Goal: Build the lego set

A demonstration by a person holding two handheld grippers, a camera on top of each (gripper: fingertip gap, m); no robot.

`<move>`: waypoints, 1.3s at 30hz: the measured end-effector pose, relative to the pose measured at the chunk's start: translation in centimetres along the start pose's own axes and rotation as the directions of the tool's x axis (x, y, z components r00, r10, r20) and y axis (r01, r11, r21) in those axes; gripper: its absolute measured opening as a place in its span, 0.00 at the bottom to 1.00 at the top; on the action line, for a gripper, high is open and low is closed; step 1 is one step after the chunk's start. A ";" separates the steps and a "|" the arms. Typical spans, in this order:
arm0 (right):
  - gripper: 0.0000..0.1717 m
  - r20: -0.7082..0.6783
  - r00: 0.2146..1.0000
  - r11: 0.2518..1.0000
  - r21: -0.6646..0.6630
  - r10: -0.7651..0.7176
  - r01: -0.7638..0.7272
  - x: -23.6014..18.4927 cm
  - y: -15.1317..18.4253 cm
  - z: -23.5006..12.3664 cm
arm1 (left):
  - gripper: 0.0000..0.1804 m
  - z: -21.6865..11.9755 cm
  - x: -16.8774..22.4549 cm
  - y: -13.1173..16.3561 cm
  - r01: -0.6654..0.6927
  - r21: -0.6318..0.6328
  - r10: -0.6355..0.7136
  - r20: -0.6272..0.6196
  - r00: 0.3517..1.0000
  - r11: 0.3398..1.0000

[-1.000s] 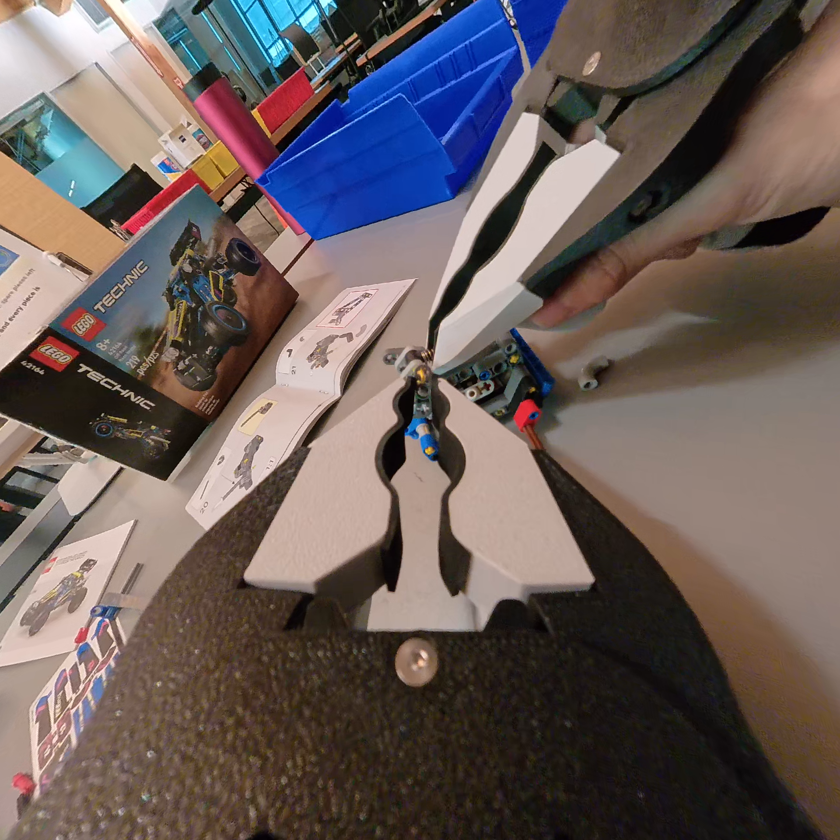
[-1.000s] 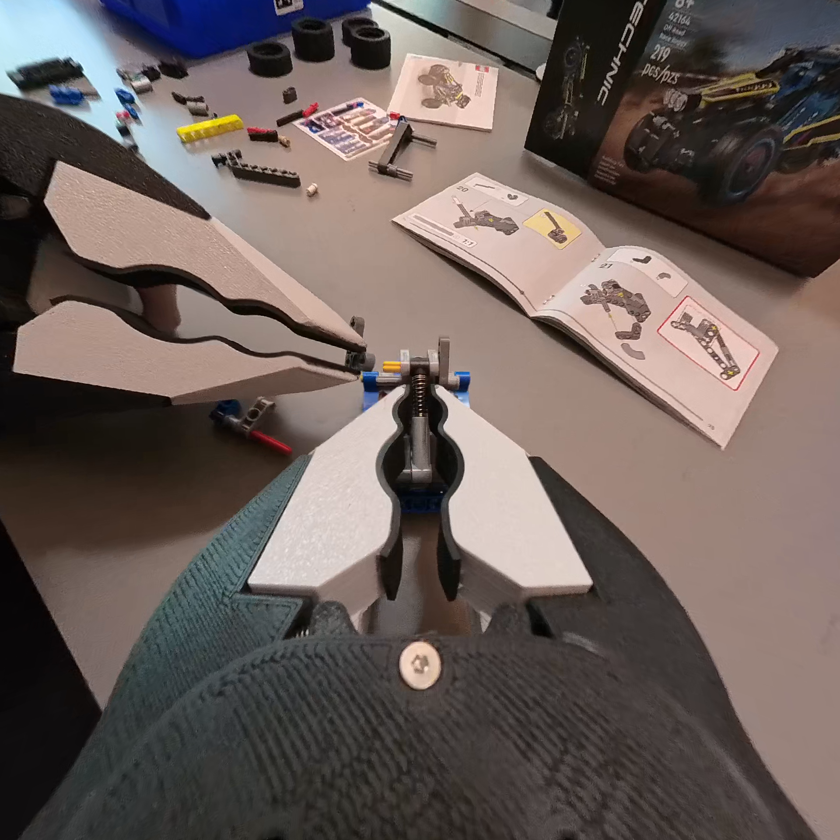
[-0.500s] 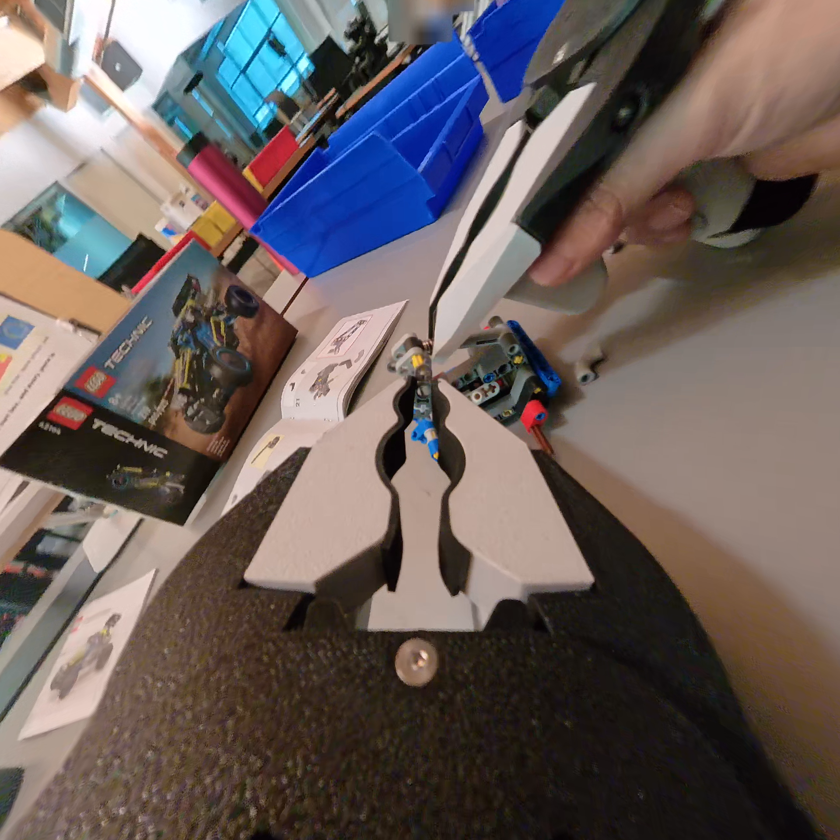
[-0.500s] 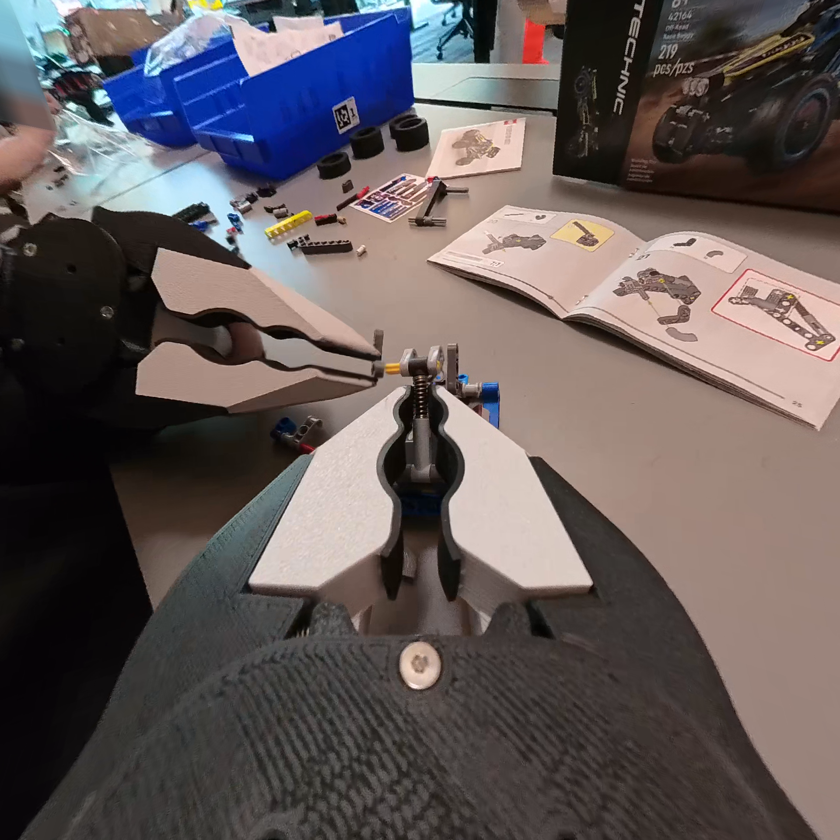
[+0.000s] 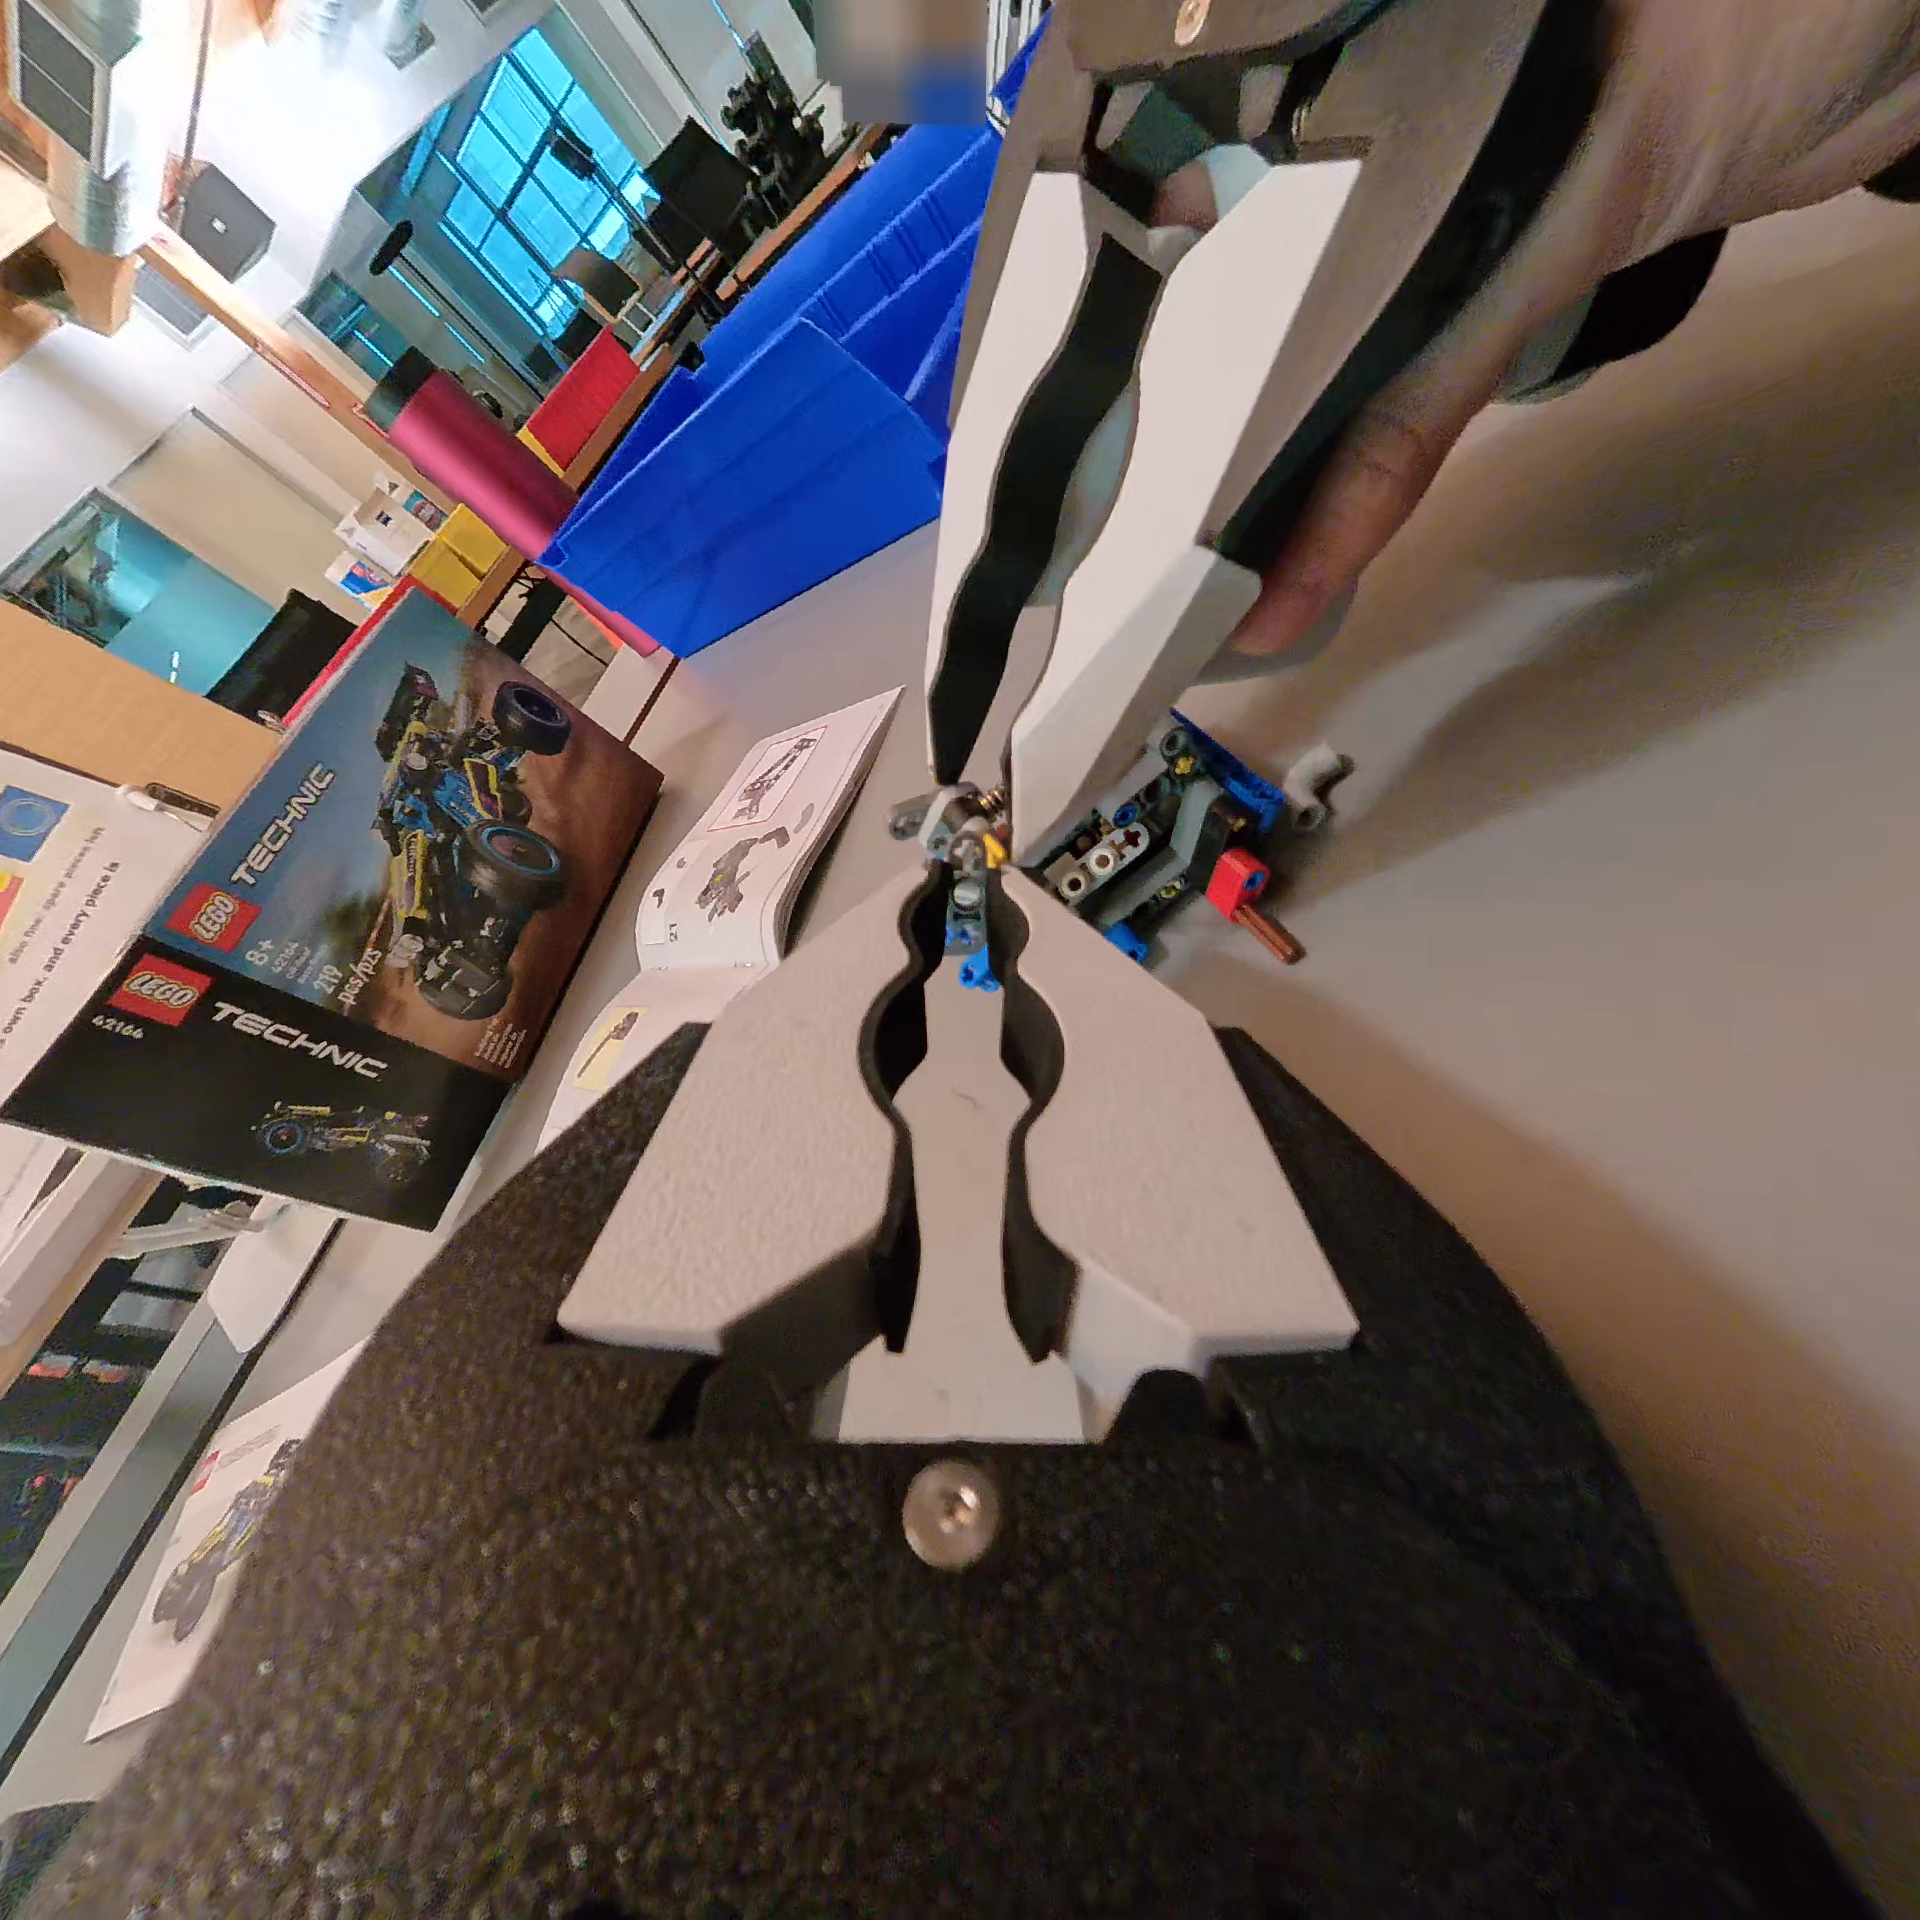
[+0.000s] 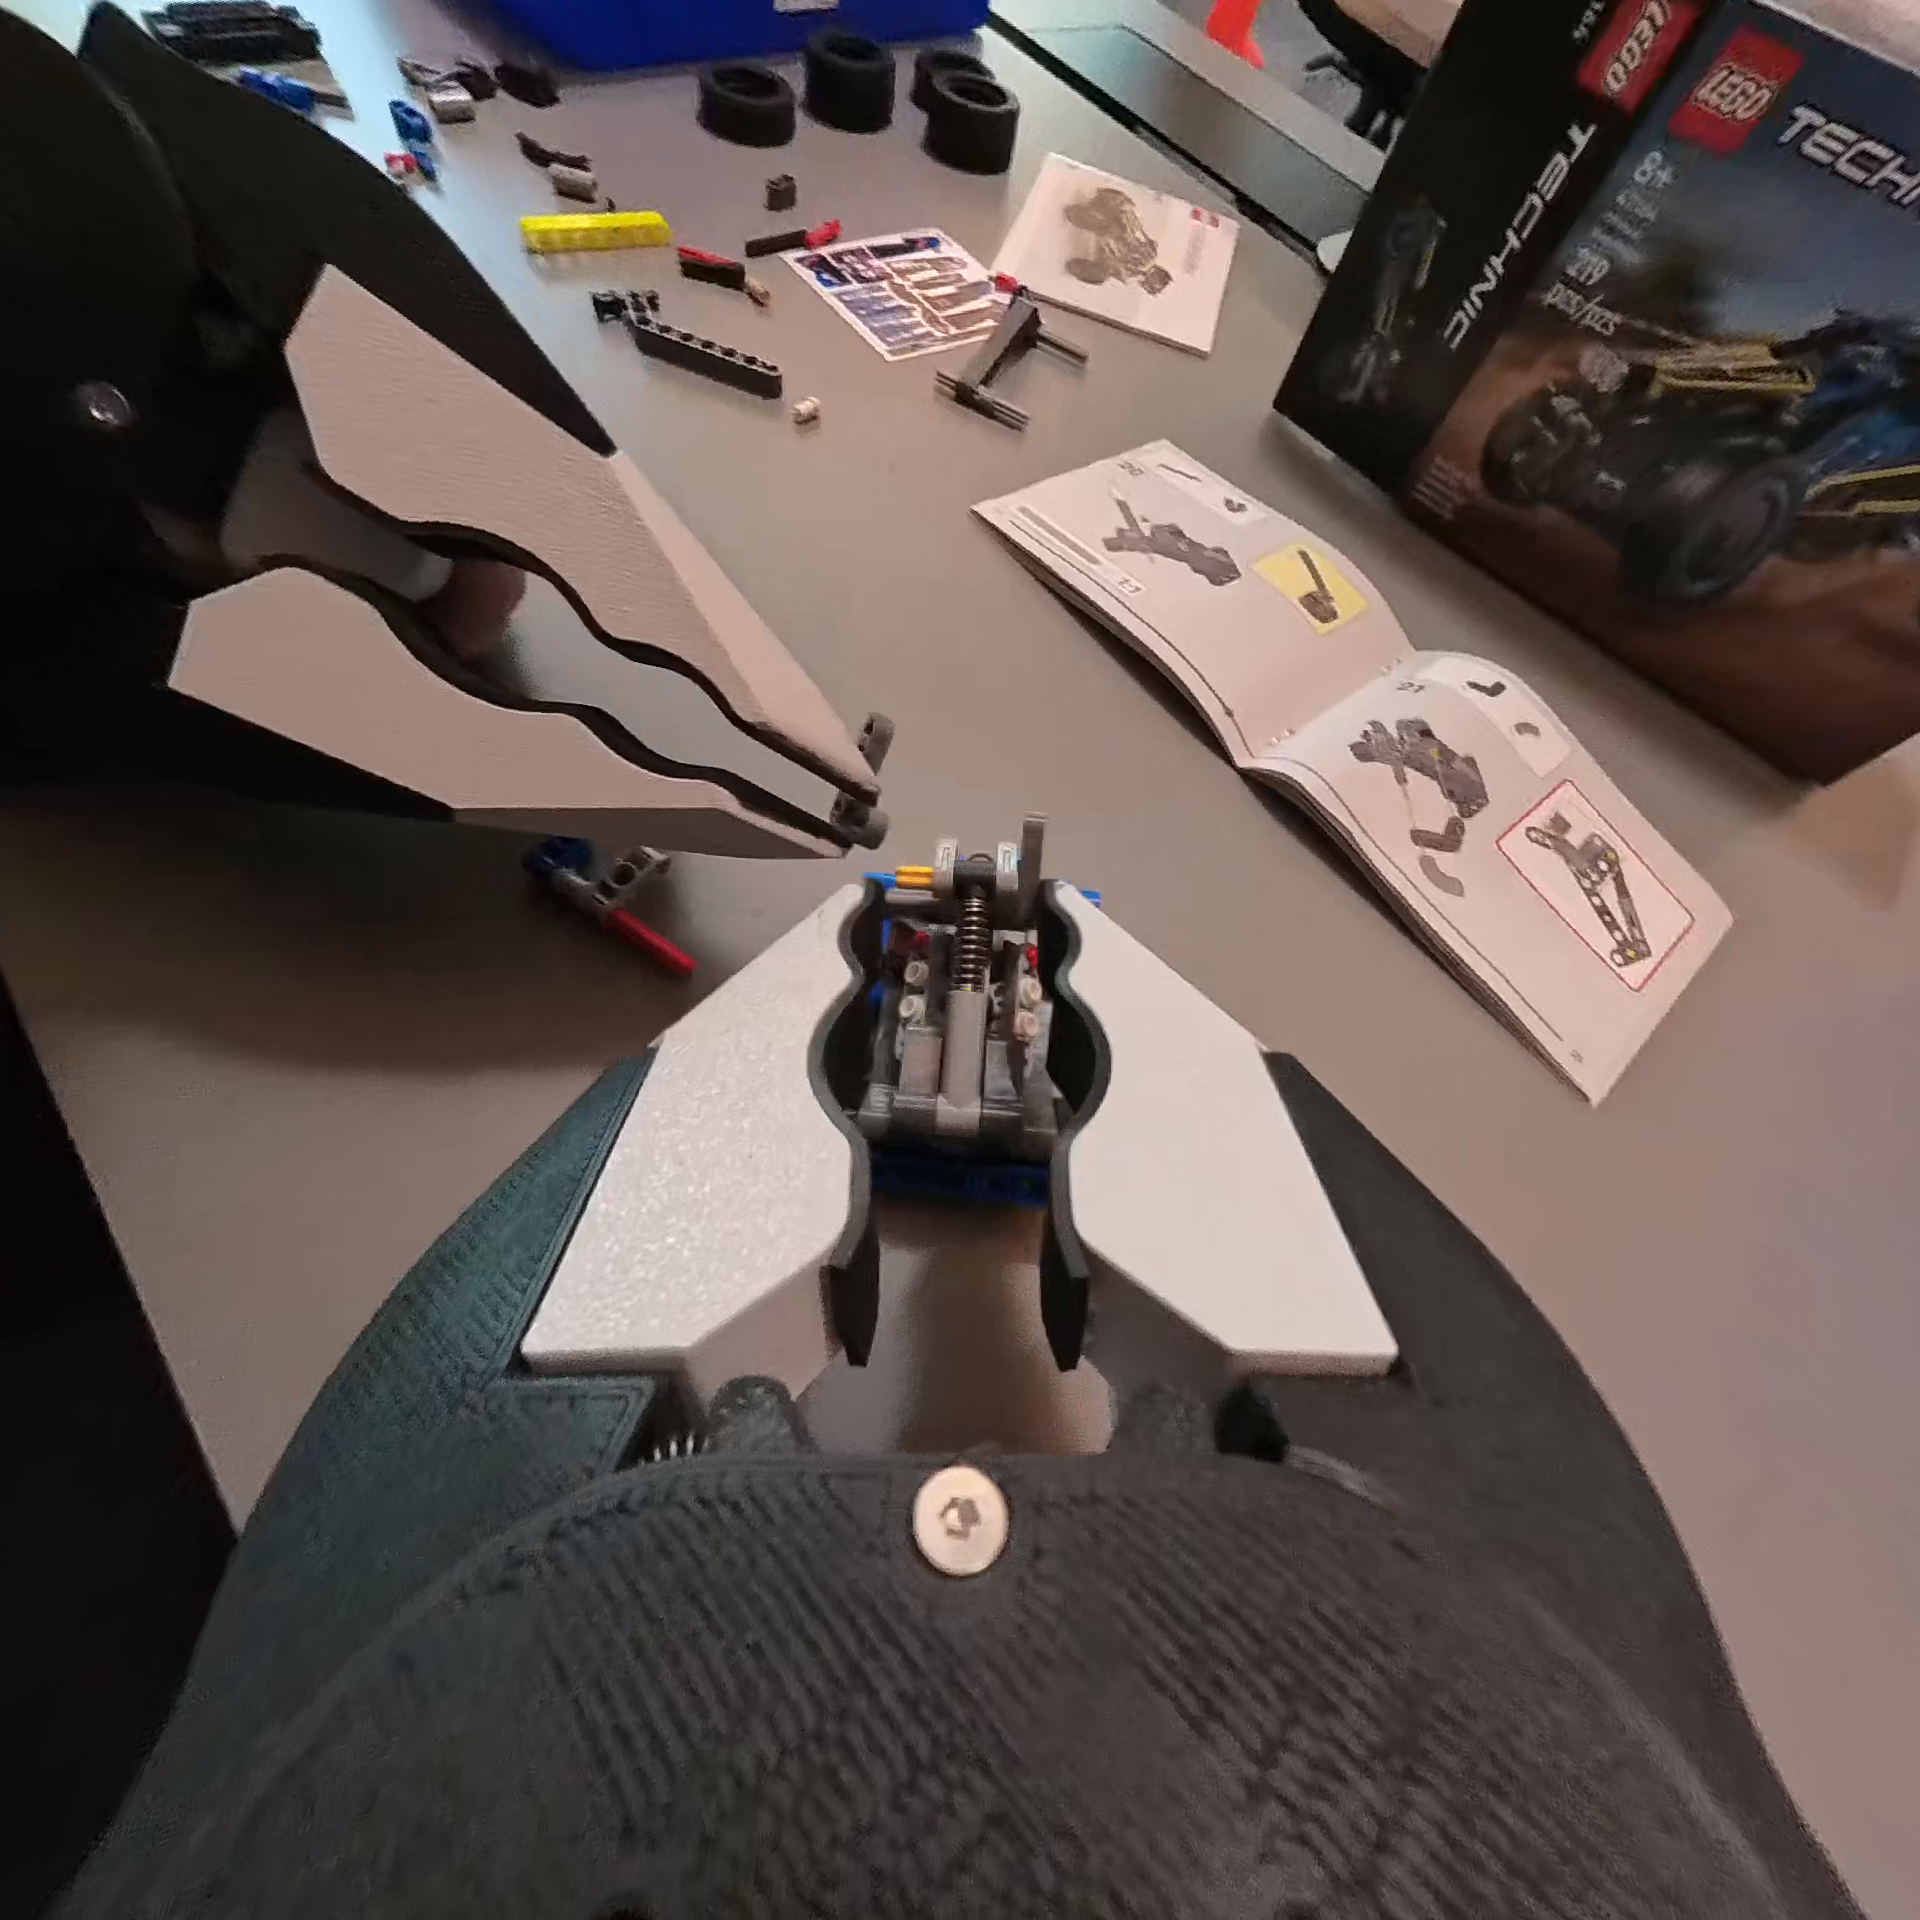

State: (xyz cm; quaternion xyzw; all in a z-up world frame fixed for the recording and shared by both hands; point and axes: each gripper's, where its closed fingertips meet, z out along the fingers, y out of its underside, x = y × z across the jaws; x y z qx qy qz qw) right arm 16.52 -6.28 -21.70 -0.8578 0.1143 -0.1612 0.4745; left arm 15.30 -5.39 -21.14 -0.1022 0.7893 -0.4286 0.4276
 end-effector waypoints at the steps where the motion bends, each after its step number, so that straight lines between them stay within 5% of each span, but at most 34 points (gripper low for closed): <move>1: 0.14 0.004 1.000 1.000 0.001 0.006 -0.006 -0.1 -0.1 0.1 | 0.02 0.0 0.0 -0.1 0.002 0.003 -0.002 0.001 1.000 1.000; 8: 0.09 0.005 0.999 0.999 -0.014 -0.045 0.045 -0.7 -0.9 -0.6 | 0.02 -0.3 -0.3 0.1 0.018 0.007 -0.018 0.010 1.000 1.000; 19: 0.13 -0.059 0.996 0.991 -0.118 -0.074 0.066 0.2 0.3 -0.4 | 0.02 -0.4 -0.5 0.3 0.034 0.007 -0.034 0.012 0.999 0.999; 39: 0.06 -0.035 0.997 0.971 -0.226 0.073 -0.079 -0.1 2.4 1.1 | 0.02 -0.2 -0.3 0.7 0.032 -0.027 -0.032 -0.007 0.999 0.999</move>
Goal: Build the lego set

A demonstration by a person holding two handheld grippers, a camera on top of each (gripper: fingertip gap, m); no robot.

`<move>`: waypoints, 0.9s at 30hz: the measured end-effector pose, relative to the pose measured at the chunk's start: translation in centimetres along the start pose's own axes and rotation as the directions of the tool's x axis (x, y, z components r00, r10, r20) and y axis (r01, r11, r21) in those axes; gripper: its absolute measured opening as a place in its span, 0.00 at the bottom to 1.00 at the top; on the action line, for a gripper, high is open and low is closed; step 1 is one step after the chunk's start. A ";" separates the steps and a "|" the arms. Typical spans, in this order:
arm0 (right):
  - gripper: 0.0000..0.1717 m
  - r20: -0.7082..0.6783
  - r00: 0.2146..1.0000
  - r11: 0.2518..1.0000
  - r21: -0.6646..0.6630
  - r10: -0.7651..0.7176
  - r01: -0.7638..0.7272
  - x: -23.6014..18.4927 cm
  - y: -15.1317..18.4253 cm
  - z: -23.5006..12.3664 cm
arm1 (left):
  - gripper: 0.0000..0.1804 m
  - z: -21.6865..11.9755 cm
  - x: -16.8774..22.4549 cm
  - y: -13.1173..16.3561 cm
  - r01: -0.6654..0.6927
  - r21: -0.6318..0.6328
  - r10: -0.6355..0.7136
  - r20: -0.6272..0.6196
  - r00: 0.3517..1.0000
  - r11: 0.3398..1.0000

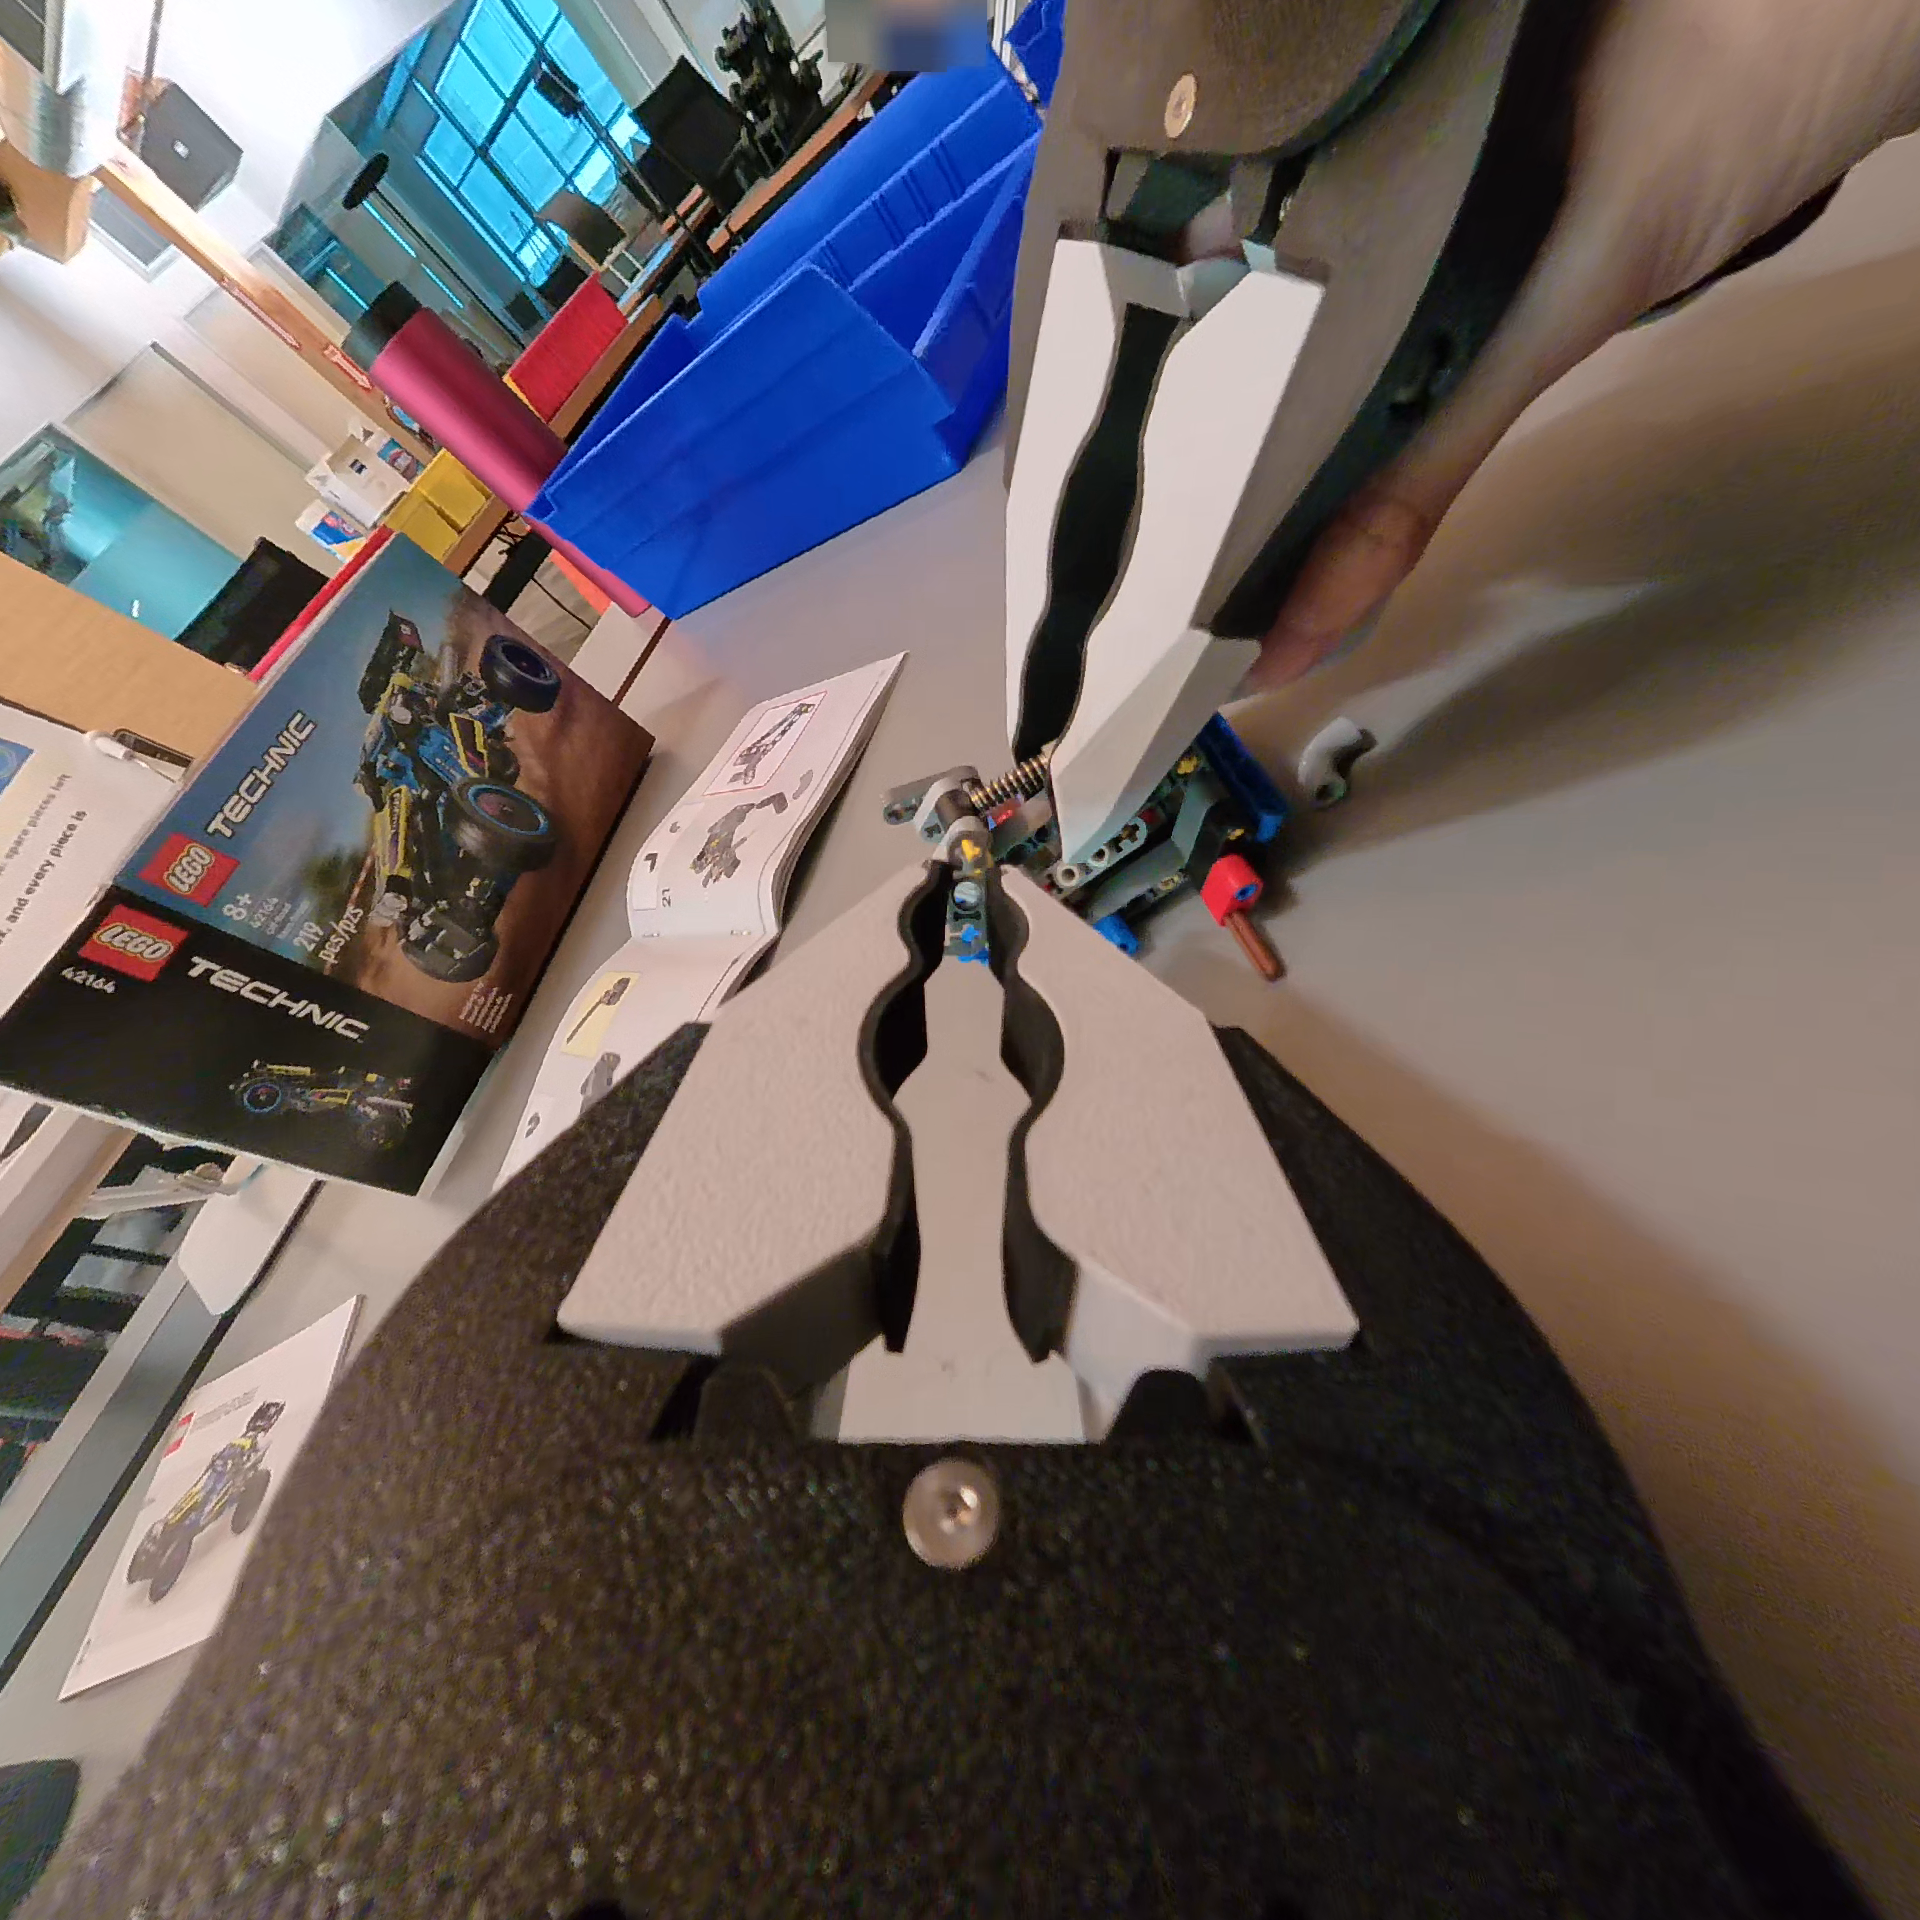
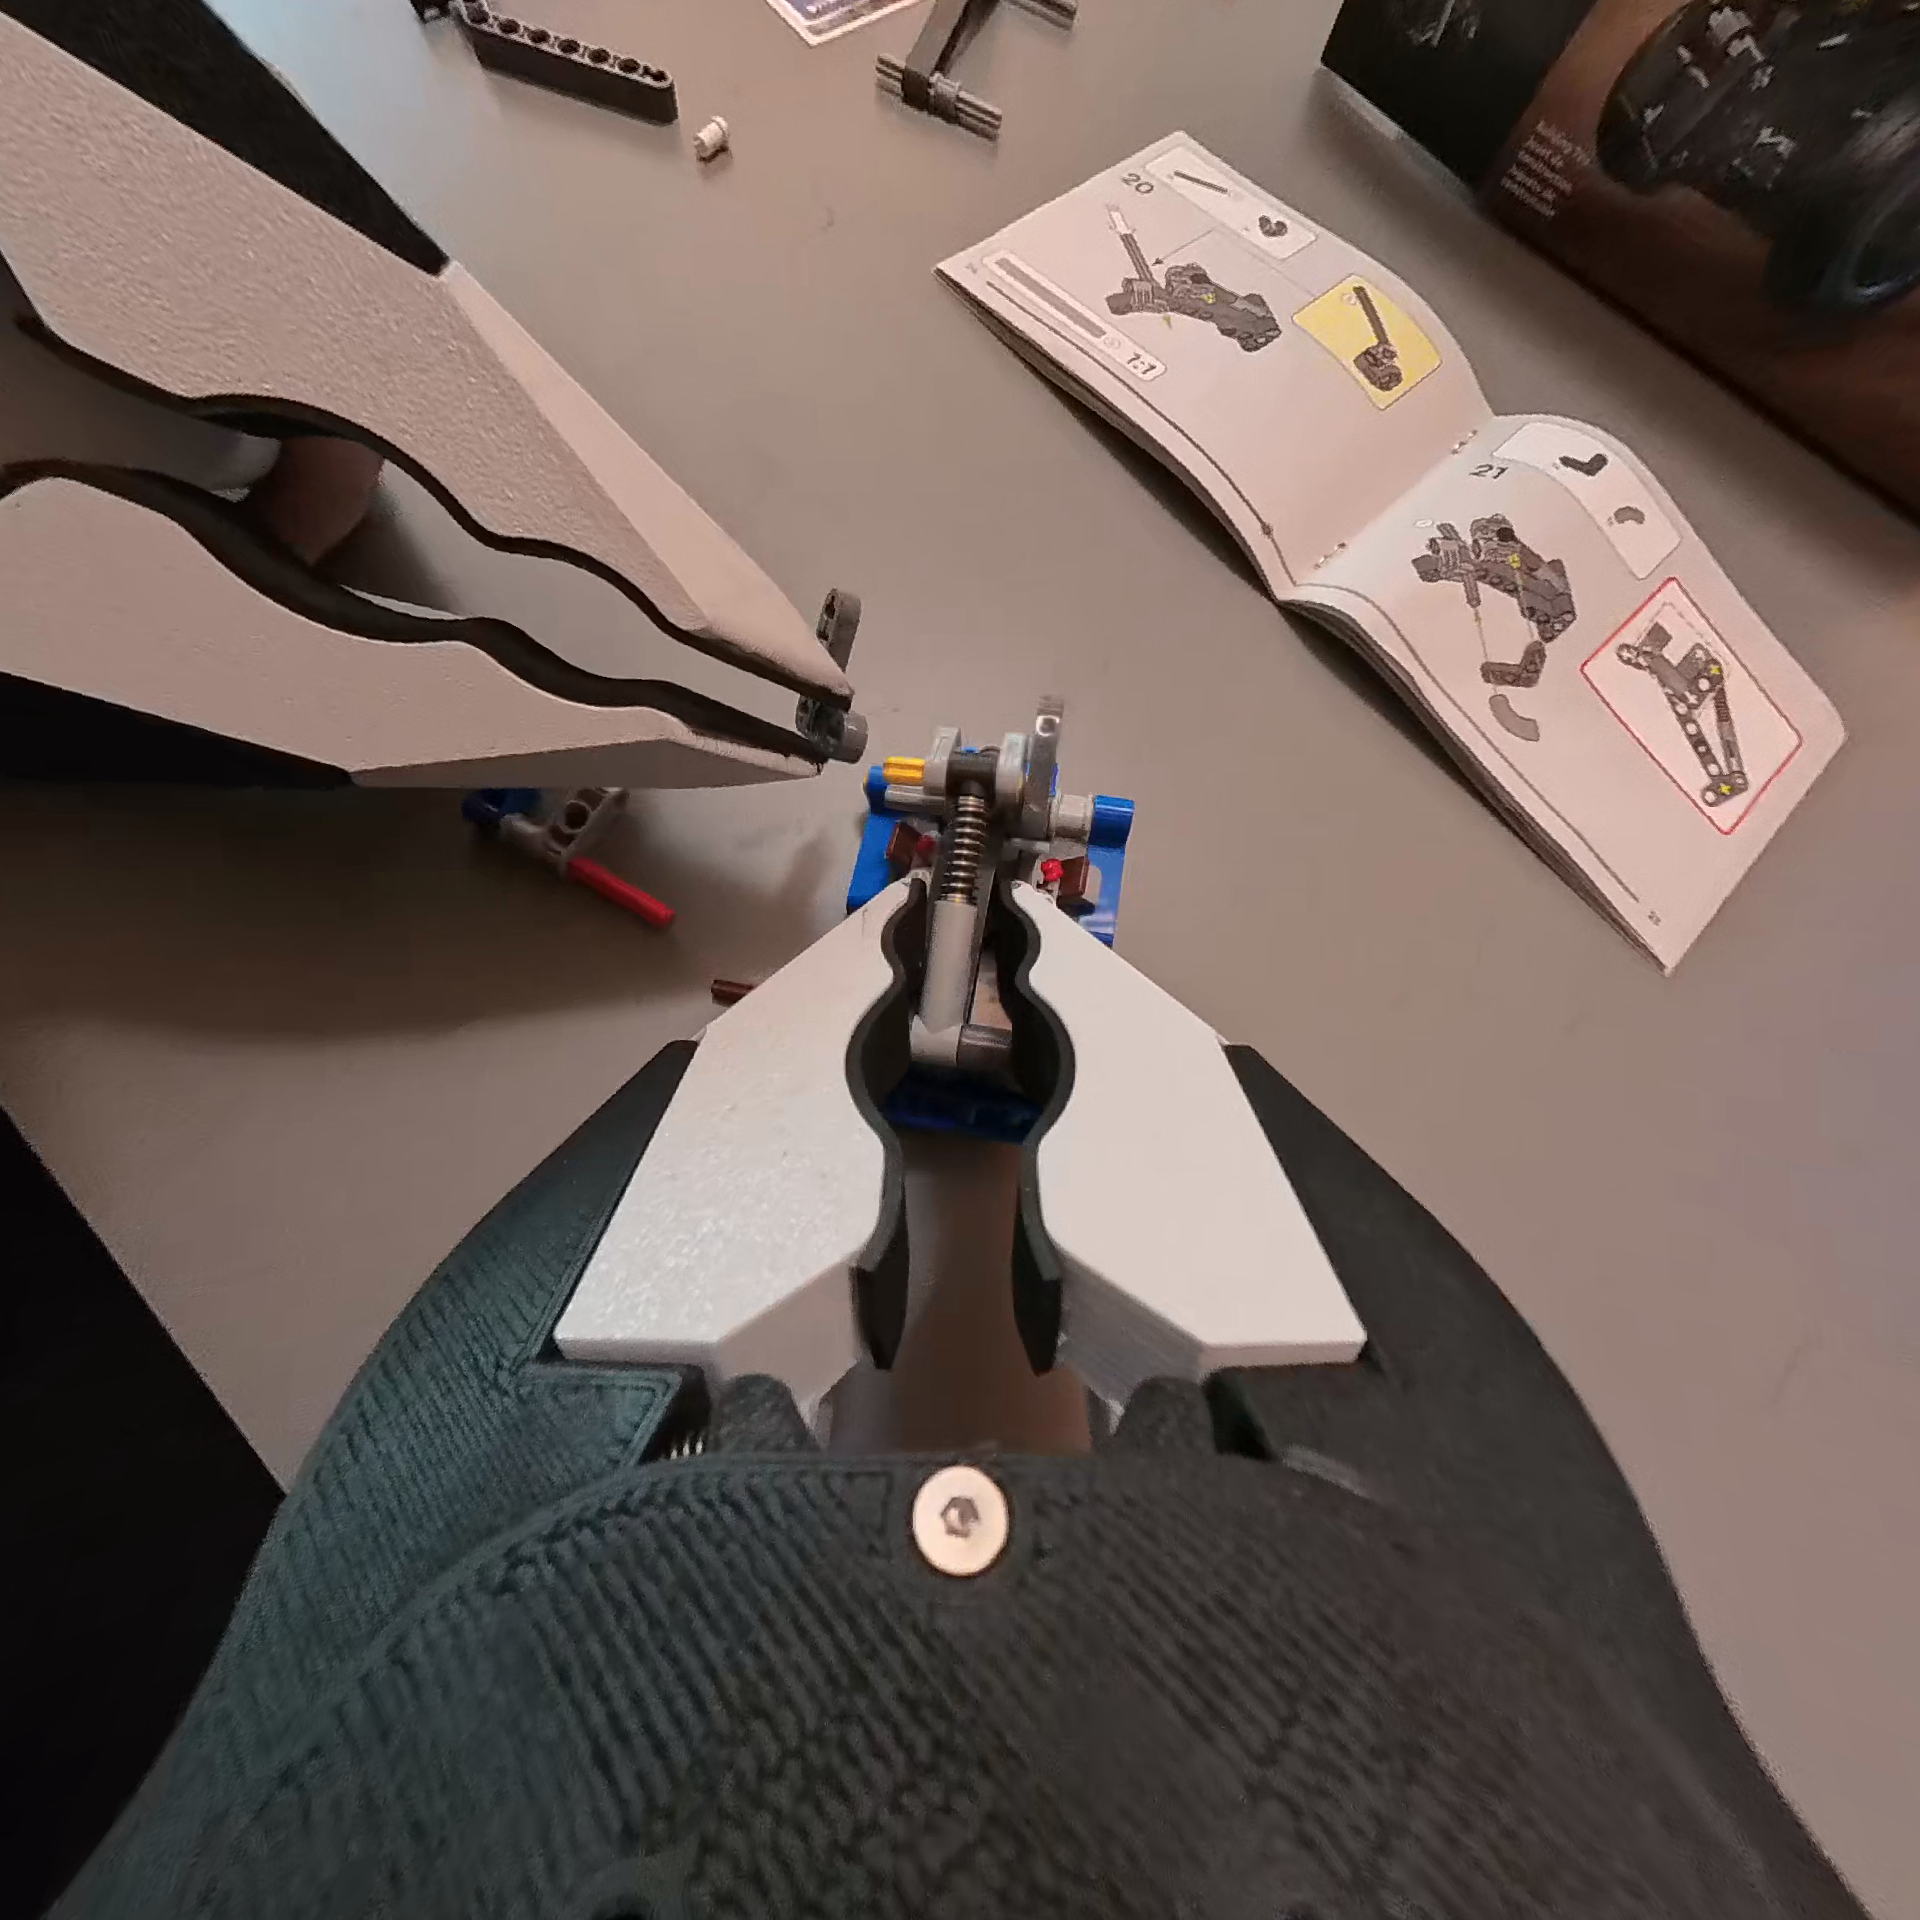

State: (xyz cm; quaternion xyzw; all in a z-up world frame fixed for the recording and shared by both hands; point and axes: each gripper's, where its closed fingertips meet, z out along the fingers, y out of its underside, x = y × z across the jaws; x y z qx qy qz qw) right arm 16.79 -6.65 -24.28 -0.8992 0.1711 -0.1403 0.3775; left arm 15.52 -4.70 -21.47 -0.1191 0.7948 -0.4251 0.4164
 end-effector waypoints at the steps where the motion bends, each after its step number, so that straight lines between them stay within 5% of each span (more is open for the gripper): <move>1: 0.05 0.009 1.000 1.000 0.009 0.010 -0.010 0.0 0.0 0.0 | 0.02 0.0 -0.1 0.1 0.007 -0.006 -0.007 -0.001 1.000 1.000; 15: 0.03 0.267 0.943 0.958 0.149 0.200 -0.246 -0.2 -0.2 -0.2 | 0.02 0.9 0.3 -0.1 -0.025 0.008 0.025 -0.026 0.999 1.000; 27: 0.03 0.325 0.929 0.959 0.155 0.178 -0.238 0.1 -0.3 -0.1 | 0.02 1.5 0.4 -0.8 -0.012 0.039 0.013 -0.034 0.999 0.999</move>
